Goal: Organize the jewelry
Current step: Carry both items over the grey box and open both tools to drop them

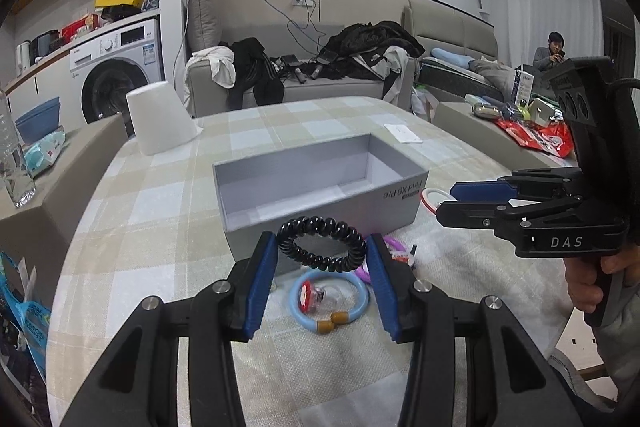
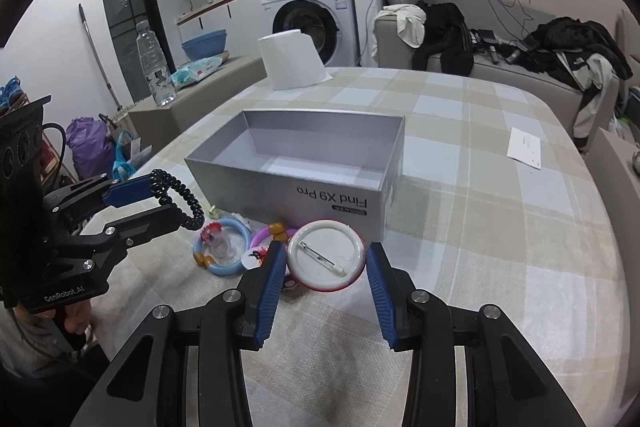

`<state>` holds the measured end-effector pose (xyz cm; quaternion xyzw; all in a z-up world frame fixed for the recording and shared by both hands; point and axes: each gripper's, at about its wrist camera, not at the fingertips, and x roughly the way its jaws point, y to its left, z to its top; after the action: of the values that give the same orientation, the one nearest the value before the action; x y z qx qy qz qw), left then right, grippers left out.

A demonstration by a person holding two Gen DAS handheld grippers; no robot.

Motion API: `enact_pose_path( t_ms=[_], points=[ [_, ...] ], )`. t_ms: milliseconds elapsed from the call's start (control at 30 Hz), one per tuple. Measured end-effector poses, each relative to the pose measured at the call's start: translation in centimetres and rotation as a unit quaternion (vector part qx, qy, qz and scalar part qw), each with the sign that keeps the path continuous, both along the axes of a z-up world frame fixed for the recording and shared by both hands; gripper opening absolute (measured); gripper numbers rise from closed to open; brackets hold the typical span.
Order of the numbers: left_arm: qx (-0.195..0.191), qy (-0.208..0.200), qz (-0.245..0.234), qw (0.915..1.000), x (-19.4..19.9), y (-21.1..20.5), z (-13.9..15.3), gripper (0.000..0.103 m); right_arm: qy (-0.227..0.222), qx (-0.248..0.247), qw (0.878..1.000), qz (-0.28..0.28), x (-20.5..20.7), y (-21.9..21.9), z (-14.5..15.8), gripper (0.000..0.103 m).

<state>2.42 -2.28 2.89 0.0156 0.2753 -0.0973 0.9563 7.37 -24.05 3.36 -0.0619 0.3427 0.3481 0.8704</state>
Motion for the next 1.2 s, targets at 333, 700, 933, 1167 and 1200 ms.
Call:
enact_pose_path(
  t_ms=[333,700,933,1167,1200],
  points=[
    [-0.006,-0.043,0.012,0.9990,1.4,0.4,3.5,0.040,-0.037,0.044,0.998,-0.002,0.0,0.1,4.5,0.040],
    [-0.034,-0.041,0.037,0.9979,4.7,1.3,2.9,0.040,-0.023,0.089,0.996,-0.016,3.6,0.9,5.4,0.040],
    [-0.012,-0.027,0.035,0.9989,4.8,0.9,1.2,0.040,-0.005,0.082,0.996,-0.022,4.5,1.7,3.1,0.040],
    [-0.008,-0.010,0.043,0.9990,5.4,1.1,0.4,0.040,0.000,0.080,0.996,-0.025,4.7,2.0,2.1,0.040],
    [-0.006,-0.008,0.043,0.9990,5.5,1.1,0.3,0.040,0.001,0.078,0.997,-0.025,4.8,2.1,2.0,0.040]
  ],
)
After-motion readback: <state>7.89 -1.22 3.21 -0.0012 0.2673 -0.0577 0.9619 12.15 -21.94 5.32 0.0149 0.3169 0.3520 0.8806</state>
